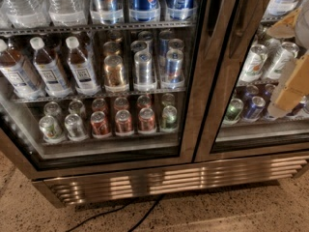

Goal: Open left fridge door

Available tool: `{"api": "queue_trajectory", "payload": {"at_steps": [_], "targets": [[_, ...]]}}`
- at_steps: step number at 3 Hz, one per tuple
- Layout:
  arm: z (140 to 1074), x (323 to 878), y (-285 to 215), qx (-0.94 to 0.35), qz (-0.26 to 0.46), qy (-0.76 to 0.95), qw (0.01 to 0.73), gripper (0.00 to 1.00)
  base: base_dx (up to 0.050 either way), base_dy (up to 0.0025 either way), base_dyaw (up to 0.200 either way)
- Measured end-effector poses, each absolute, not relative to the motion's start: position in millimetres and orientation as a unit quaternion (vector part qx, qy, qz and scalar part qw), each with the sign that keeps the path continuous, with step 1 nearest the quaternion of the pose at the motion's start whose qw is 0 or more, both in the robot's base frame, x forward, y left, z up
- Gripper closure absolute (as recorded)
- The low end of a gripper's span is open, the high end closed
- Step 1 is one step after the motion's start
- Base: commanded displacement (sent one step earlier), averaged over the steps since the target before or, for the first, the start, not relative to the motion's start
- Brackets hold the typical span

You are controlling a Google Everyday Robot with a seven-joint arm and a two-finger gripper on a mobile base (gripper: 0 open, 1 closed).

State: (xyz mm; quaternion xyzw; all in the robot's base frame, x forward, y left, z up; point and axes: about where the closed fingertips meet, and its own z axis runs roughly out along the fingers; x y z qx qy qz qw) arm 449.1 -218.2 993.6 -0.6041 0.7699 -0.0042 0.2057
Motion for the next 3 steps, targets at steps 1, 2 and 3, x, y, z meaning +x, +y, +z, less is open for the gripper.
{"api": "queue_trajectory", "payload": {"at_steps": [1, 2, 3], "targets": [[1017, 443, -192, -0.626, 0.055, 0.729, 0.27, 0.0, 0.0, 0.0, 0.0], [1026, 438, -175, -0.63, 0.082, 0.716, 0.291, 0.0, 0.0, 0.0, 0.0], [1026, 438, -175, -0.629, 0.081, 0.716, 0.29, 0.0, 0.0, 0.0, 0.0]]}}
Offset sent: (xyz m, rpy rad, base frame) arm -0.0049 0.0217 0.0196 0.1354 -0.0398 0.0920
